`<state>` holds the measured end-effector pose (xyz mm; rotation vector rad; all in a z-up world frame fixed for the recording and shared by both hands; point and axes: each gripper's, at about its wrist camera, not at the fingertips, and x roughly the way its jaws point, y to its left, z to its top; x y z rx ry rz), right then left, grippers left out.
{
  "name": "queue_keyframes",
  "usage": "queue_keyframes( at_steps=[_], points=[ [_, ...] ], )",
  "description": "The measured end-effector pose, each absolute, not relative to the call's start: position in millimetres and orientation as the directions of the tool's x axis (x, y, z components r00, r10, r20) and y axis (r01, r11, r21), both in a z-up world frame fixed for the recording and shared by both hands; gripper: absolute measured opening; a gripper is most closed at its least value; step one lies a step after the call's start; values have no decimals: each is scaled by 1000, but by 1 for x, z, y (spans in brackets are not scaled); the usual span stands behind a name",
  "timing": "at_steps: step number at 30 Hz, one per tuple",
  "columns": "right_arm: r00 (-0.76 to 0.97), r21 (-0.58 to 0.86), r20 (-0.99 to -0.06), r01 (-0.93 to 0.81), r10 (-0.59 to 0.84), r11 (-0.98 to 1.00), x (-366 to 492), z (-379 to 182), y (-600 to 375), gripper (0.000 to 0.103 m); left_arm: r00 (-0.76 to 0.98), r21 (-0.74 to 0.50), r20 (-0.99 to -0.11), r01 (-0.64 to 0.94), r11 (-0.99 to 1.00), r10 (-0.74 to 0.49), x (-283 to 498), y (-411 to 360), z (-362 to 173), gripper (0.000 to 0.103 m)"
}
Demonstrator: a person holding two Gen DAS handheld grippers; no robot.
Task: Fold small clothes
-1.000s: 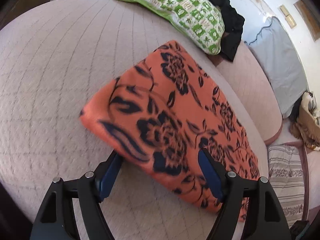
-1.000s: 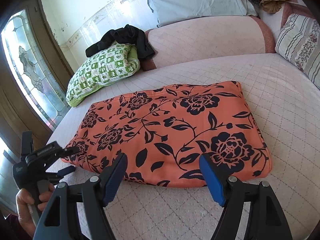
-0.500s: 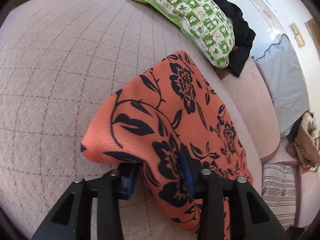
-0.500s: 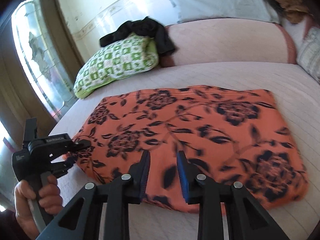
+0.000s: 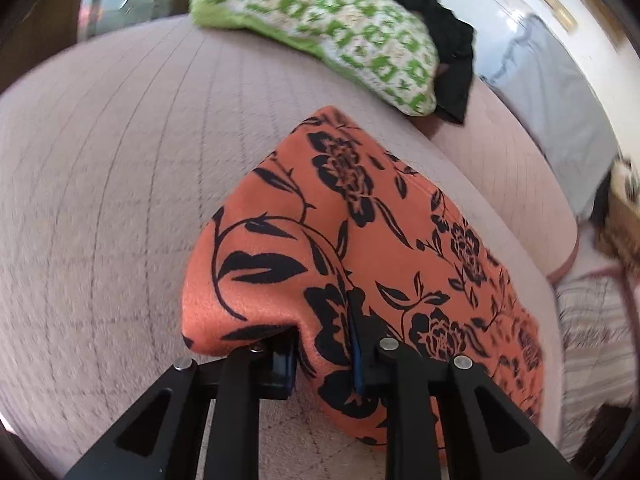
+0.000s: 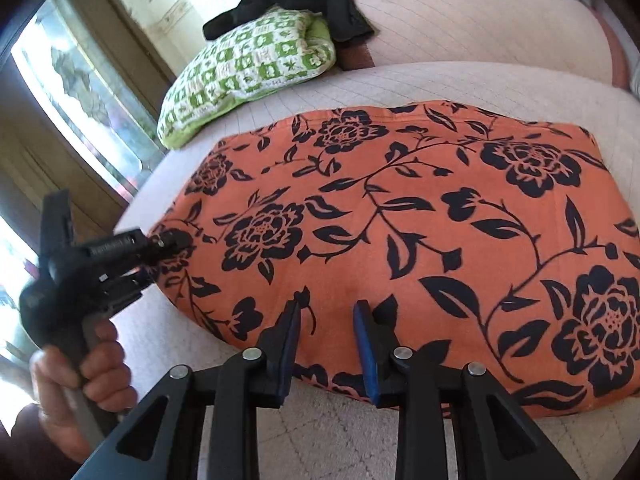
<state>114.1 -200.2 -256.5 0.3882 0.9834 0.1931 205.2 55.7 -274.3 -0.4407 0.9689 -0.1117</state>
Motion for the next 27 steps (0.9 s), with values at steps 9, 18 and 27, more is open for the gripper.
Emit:
queue_keyframes(
  at_steps=[9,18,27],
  points=[
    [566,472,-721,-21,400,881,171,-189,-217,85,717,-3,-693,108,994,-80,189,-9,-246,18],
    [290,342,-867,-243,404,908,308,-126,-116,86,795,251,-606,216,944,-20,169,-51,-244,17],
    [71,116,-987,-317,146,941,366,-187,-26,86,793,272,-609,224,936,-13,167,-55,-246,16]
  ],
)
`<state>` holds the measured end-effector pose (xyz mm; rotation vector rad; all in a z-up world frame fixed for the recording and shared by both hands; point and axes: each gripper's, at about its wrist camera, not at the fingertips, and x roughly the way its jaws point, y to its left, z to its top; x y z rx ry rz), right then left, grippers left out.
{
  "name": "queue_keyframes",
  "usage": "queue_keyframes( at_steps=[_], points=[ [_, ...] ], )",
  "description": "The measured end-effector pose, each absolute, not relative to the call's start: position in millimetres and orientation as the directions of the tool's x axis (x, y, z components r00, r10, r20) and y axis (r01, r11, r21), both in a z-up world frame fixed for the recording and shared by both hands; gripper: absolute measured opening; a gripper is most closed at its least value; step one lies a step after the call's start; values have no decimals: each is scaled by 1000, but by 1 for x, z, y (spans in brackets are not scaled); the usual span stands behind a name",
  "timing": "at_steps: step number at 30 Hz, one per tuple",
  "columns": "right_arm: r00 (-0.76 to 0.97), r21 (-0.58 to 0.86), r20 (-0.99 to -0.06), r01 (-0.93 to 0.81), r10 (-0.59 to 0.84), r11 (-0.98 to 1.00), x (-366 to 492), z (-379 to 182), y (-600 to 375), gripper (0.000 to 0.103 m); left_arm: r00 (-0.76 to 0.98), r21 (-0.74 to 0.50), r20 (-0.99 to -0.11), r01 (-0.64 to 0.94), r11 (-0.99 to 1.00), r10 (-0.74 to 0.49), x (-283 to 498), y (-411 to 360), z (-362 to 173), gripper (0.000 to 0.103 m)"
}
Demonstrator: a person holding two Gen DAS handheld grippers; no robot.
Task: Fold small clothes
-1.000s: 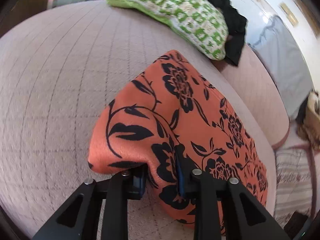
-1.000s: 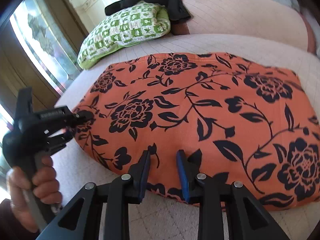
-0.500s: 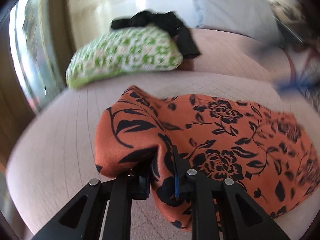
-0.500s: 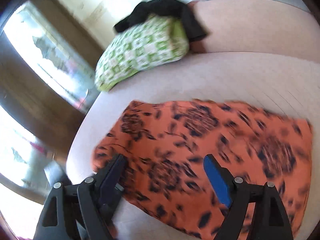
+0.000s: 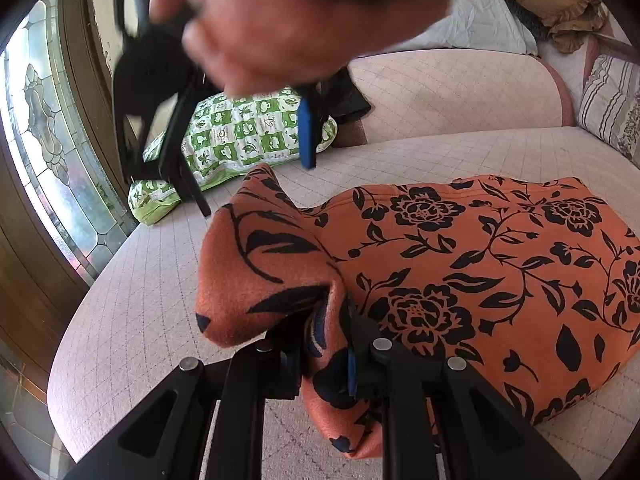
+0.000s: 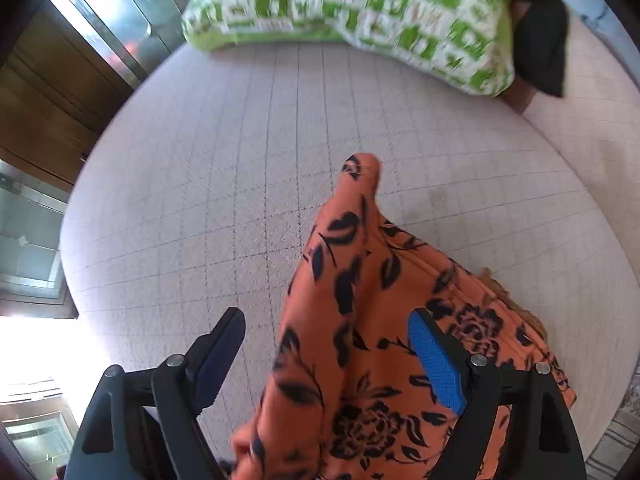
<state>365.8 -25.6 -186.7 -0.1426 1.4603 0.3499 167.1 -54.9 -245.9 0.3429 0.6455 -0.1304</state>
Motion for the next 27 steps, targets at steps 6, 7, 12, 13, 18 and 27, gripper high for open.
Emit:
queue_keyframes(
  at_steps=[6,7,12,13,18,27],
  points=[
    [19,64,-997,-322,74,945,380,-216,-12,79,806,296,-591,253,921,-32,159,-60,-247,16],
    [22,62,-997,-321,72,945,379,-218,-12,57,808,298,-588,257,919,-36,158,-60,-247,16],
    [73,47,-994,-349,77,936,371,-219,-24,28,821,319,-568,286,904,-59,151,-70,-245,16],
    [89,51,-992,-349,87,936,369,-215,-29,26,824,324,-563,291,900,-63,149,-72,-244,16],
    [181,66,-975,-320,129,945,350,-194,-69,23,851,358,-516,320,878,-99,135,-82,-239,16],
    [311,166,-925,-184,217,969,318,-165,-166,22,851,349,-459,437,829,-255,107,-107,-230,16]
  ],
)
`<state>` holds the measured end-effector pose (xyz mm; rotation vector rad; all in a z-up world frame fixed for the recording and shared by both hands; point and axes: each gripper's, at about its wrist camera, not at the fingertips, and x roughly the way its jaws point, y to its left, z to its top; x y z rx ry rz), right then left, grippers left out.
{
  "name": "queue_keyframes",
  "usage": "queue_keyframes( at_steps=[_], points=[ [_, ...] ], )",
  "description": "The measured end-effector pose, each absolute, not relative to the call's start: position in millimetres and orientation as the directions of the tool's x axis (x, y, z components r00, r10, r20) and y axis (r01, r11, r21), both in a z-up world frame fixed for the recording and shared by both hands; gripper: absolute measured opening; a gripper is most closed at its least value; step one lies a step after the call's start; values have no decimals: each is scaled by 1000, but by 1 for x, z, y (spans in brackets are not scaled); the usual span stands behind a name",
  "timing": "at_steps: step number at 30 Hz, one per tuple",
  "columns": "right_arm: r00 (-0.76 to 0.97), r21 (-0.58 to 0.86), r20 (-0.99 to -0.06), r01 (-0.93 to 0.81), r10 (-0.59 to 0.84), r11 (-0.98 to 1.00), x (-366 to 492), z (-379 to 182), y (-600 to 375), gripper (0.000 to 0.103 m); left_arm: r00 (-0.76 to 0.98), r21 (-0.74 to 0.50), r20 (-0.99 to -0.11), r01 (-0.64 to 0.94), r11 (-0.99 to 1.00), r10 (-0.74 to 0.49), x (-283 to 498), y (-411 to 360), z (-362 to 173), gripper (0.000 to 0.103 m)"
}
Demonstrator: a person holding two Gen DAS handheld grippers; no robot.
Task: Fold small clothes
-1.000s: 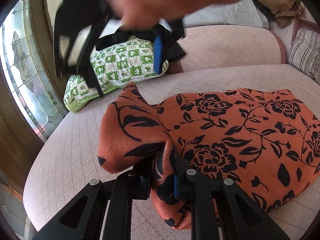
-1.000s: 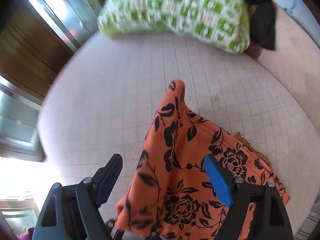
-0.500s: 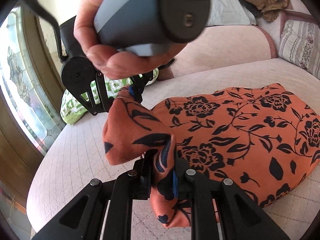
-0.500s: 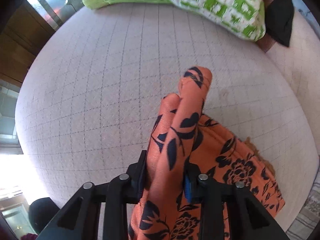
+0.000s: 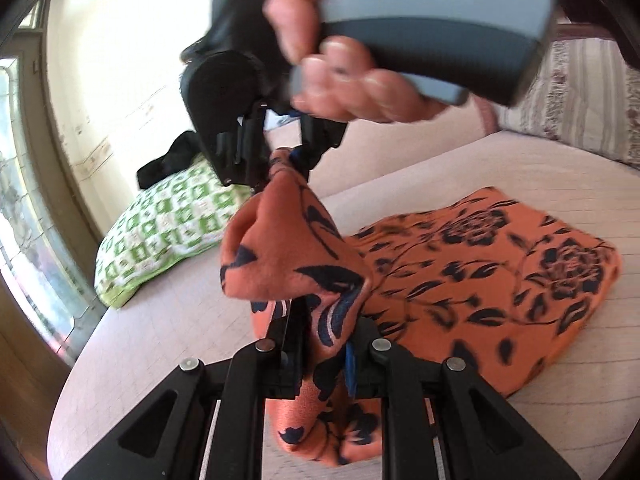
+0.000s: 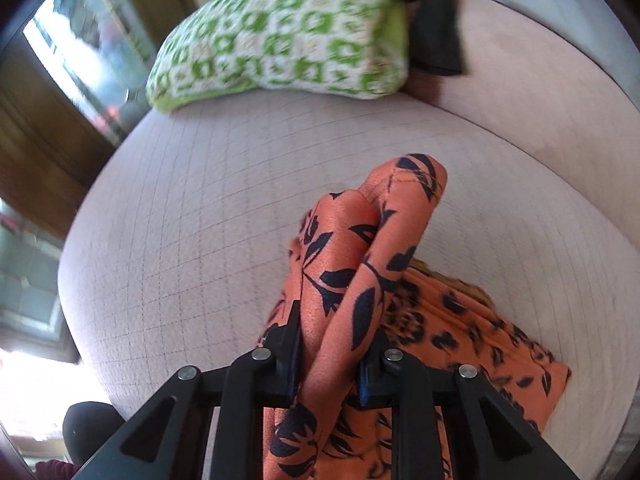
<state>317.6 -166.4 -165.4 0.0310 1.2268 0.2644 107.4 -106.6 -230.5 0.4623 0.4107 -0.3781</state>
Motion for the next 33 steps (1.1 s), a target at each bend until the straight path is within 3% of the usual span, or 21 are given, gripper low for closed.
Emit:
queue_keyframes(
  at_steps=[8,17,22,24,28,33],
  points=[
    [387,216,-895,-54,220,975,284,-174,-246,20,807,342,-466,543,767,-363,85,-135,-229,16],
    [421,259,-885,86,200,962,262,-195,-315,14,705,320,-539,678,662,-462,68,-151,-228,32],
    [426,262,-883,105,194,959,262,-205,-322,13,609,202,-586,749,631,-534,83,-137,-214,39],
    [441,267,-876,105,196,958,261,-205,-322,13,596,136,-590,738,661,-544,100,-125,-205,46],
    [468,258,-867,126,172,958,253,-200,-331,13,646,67,-594,633,771,-479,137,-100,-198,46],
    [474,255,-869,185,141,949,245,-205,-352,13,639,-14,-660,515,857,-395,172,-81,-209,46]
  ],
)
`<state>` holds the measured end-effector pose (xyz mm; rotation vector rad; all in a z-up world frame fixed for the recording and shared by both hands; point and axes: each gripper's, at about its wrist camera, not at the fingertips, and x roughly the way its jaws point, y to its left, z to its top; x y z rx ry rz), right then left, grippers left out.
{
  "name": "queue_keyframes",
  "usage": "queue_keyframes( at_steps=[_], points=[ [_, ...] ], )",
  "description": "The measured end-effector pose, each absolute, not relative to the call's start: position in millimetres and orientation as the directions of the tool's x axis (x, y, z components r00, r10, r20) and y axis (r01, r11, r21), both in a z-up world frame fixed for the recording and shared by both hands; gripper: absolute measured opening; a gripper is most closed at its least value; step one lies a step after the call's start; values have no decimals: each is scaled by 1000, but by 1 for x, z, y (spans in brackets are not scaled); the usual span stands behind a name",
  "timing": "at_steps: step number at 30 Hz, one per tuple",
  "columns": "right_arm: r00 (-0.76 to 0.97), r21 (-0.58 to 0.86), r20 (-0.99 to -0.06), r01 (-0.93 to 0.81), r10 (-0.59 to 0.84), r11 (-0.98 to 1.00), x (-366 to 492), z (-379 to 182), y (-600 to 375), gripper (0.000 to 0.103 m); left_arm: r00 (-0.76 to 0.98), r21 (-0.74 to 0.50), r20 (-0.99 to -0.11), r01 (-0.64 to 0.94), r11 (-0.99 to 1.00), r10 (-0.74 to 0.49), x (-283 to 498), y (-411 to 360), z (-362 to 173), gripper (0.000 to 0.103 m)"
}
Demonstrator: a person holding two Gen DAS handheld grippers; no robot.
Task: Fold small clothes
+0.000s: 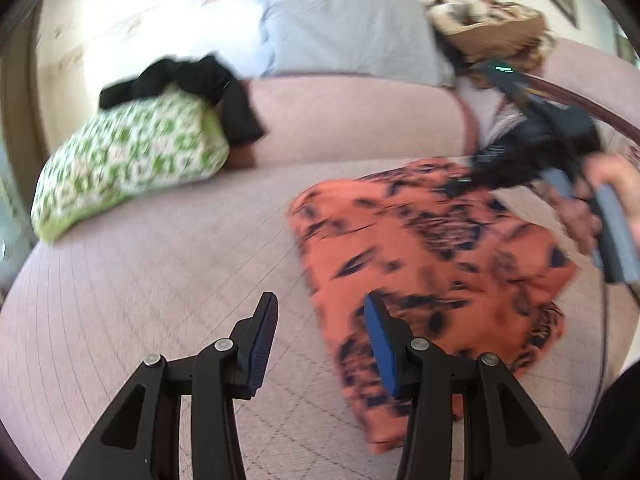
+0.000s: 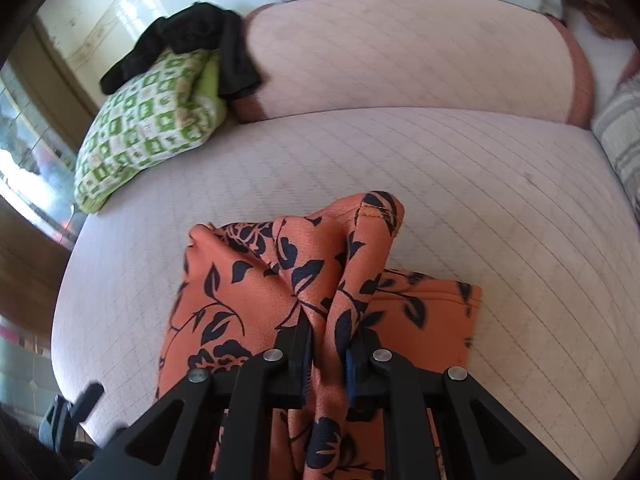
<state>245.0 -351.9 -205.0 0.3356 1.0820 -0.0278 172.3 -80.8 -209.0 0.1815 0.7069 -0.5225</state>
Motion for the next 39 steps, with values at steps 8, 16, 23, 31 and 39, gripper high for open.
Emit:
queue_keyframes(
  at_steps=[8,16,23,31,39],
  points=[
    [451,235,-888,280,88,931,227,-224,-385,13,618,73,-722,516,854,-312,170,-92,-231,46],
    [430,217,-900,305,69,927,220,-244,-389,14,624,101,-722,522,847,-298,167,-96,-235,48],
    [402,151,-916,314,13,937,224,-243,-383,19,609,86,-737,514,853,-292,174,-92,-239,48],
    [414,61,-907,313,-79,948,219,-213,-375,19,608,85,-741,506,858,-285,173,-93,-240,48],
    [463,75,-882,315,-84,946,232,-195,-370,19,611,88,-740,502,860,-281,173,-94,-241,48]
  ],
)
